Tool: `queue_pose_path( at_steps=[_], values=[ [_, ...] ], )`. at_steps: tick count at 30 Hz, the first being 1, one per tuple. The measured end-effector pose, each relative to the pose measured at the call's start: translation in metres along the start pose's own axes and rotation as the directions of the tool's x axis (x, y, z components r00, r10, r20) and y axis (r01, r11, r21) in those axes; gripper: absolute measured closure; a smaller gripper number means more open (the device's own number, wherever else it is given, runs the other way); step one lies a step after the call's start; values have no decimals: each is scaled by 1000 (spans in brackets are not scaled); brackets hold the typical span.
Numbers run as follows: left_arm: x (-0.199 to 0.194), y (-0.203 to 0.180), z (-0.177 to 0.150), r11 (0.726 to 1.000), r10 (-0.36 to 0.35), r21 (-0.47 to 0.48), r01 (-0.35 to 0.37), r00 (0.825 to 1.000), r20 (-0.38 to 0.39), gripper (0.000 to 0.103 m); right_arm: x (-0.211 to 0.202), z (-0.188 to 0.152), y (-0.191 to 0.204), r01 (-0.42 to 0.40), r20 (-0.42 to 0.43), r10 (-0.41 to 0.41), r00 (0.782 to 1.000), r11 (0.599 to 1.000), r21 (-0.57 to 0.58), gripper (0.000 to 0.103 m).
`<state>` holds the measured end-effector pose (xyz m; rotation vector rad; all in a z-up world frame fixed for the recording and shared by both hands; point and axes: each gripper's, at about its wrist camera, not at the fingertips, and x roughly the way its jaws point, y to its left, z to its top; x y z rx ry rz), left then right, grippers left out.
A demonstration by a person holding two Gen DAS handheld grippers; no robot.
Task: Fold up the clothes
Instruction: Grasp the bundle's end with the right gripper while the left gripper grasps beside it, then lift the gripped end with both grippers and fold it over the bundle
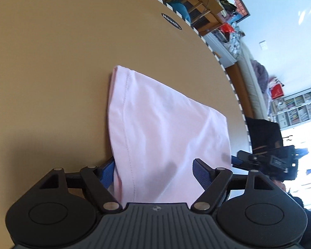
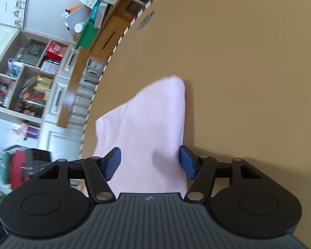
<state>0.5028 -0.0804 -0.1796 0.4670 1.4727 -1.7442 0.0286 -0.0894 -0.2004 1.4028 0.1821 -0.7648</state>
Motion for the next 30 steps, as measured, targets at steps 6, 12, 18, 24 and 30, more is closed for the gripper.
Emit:
queue_pose_path(
  at_steps=[6, 12, 18, 24, 30],
  values=[
    [30, -11, -8, 999, -29, -42, 27, 998, -56, 66, 5, -3, -17, -48, -81, 57, 995, 993, 108, 96],
    [38, -38, -20, 997, 78, 21, -78, 997, -7, 88, -10, -9, 2, 16, -12, -16, 1000, 1000, 13, 97],
    [21, -71, 3, 999, 37, 11, -38, 996, 83, 89, -32, 14, 37, -39, 55, 43, 998, 997, -71, 98],
    [28, -126, 64, 999, 8, 49, -15, 989, 148, 89, -55, 87, 50, -77, 102, 89, 991, 990, -122, 98],
    [44, -190, 154, 994, -26, 107, 2, 974, 225, 88, -55, 179, 33, 23, 131, -6, 991, 991, -135, 98]
  ],
)
